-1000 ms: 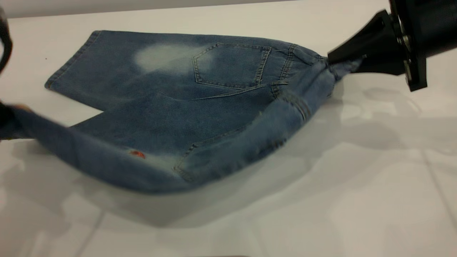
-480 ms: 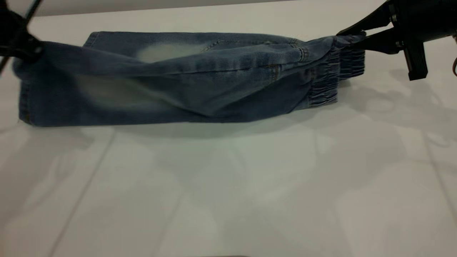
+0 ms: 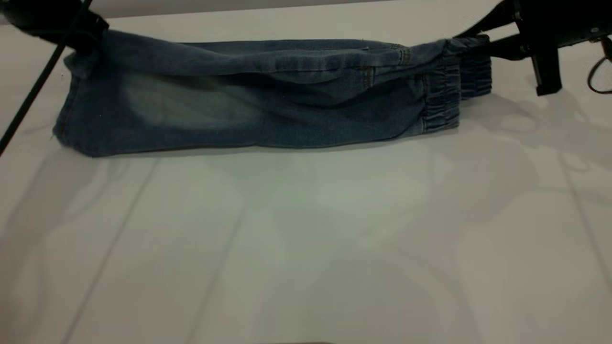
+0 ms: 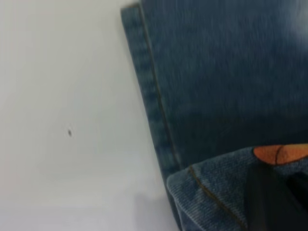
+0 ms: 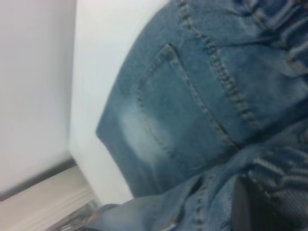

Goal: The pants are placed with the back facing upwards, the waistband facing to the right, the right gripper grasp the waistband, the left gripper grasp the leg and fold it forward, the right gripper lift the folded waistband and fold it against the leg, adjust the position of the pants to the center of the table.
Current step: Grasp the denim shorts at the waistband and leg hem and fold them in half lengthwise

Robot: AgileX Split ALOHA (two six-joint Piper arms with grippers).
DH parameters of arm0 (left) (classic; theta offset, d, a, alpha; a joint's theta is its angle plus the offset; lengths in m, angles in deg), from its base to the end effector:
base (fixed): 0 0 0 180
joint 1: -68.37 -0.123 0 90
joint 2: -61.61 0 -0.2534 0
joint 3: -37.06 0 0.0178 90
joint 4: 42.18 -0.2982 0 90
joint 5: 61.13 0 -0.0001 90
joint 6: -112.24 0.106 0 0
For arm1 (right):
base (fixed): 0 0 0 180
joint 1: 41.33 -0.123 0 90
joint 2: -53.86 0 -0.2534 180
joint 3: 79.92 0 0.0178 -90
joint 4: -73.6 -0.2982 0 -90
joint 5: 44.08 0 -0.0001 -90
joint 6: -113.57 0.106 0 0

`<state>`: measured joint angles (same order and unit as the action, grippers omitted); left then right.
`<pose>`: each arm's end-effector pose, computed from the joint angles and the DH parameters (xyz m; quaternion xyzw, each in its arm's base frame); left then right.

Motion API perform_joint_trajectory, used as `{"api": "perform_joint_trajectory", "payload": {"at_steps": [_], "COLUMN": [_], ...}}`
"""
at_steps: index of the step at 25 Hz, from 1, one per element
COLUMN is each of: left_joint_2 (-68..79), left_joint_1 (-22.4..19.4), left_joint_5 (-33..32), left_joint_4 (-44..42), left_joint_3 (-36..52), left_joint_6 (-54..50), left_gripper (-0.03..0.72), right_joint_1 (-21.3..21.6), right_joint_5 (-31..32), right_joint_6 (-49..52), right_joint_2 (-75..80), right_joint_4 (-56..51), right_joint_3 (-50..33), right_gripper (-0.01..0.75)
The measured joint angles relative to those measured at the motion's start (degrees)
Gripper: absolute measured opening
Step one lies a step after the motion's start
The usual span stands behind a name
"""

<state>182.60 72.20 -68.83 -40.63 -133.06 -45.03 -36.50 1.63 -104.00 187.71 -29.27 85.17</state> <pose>0.4367 -0.0296 0.0790 0.2033 0.9130 0.0517 0.3499 0.4031 0.0402 0.0056 0.4130 0.7659 0.4819 0.1027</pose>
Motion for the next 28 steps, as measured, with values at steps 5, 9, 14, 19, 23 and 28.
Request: {"api": "perform_joint_trajectory", "payload": {"at_steps": [5,9,14,19,23,28], "left_joint_2": [0.0,1.0,5.7,10.4,11.3,11.3], "left_joint_1": [0.9,0.8,0.8,0.8,0.8,0.8], "left_joint_5": [1.2,3.3,6.2,7.3,9.5,13.4], "left_joint_4": [0.0,0.2,0.2,0.2,0.2,0.2], "left_joint_3": [-1.6,-1.6,-2.4,-4.3,-4.5,-4.5], "left_joint_6": [0.0,-1.2,-6.2,-12.0,-13.7,-18.9], "left_gripper": [0.026,0.032,0.043,0.094,0.134,0.213], "right_joint_1": [0.0,0.0,0.0,0.0,0.0,0.0], "right_joint_5": [1.1,-2.3,-6.9,-9.5,-10.1,-10.1], "right_joint_6": [1.8,3.4,6.9,9.2,9.5,9.5], "right_joint_2": [0.0,0.1,1.2,3.1,4.5,5.5], "right_joint_4": [0.0,0.0,0.0,-0.1,-0.1,-0.1], "right_joint_3": [3.3,4.4,4.6,6.0,9.1,11.7], "right_gripper": [0.058,0.058,0.063,0.071,0.08,0.141]}}
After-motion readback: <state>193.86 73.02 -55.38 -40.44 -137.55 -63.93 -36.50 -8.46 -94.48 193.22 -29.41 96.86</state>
